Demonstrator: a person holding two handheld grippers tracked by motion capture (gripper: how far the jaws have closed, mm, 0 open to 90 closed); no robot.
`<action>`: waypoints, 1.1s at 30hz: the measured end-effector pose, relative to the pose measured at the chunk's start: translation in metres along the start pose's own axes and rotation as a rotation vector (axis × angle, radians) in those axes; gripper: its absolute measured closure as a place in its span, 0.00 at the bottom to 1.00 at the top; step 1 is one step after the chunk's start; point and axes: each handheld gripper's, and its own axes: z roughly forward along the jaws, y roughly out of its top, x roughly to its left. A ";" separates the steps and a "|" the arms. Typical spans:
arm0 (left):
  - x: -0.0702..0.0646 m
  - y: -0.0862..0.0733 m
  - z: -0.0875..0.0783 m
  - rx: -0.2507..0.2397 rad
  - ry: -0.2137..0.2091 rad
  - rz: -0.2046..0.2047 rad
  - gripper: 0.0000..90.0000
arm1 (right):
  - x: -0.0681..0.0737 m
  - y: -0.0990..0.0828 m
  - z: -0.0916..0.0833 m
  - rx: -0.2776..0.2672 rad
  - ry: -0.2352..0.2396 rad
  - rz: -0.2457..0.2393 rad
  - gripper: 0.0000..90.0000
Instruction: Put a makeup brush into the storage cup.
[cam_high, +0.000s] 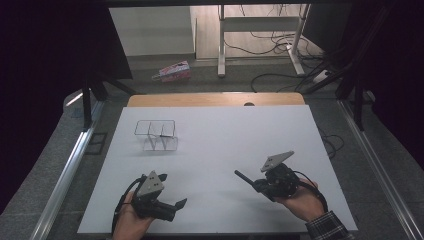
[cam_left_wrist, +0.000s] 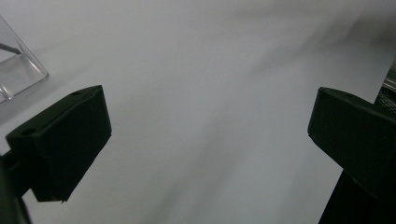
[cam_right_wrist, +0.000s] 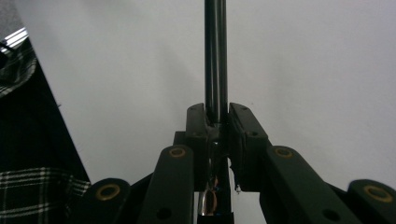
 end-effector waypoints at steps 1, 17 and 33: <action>-0.001 0.001 0.000 0.001 -0.001 0.003 0.00 | 0.001 0.001 0.001 0.002 0.005 -0.008 0.87; -0.015 0.017 0.010 0.066 -0.076 0.131 0.00 | 0.015 0.015 0.004 0.053 0.077 -0.089 0.87; -0.031 0.045 0.038 0.156 -0.172 0.329 0.06 | 0.028 0.031 0.009 0.101 0.125 -0.225 0.87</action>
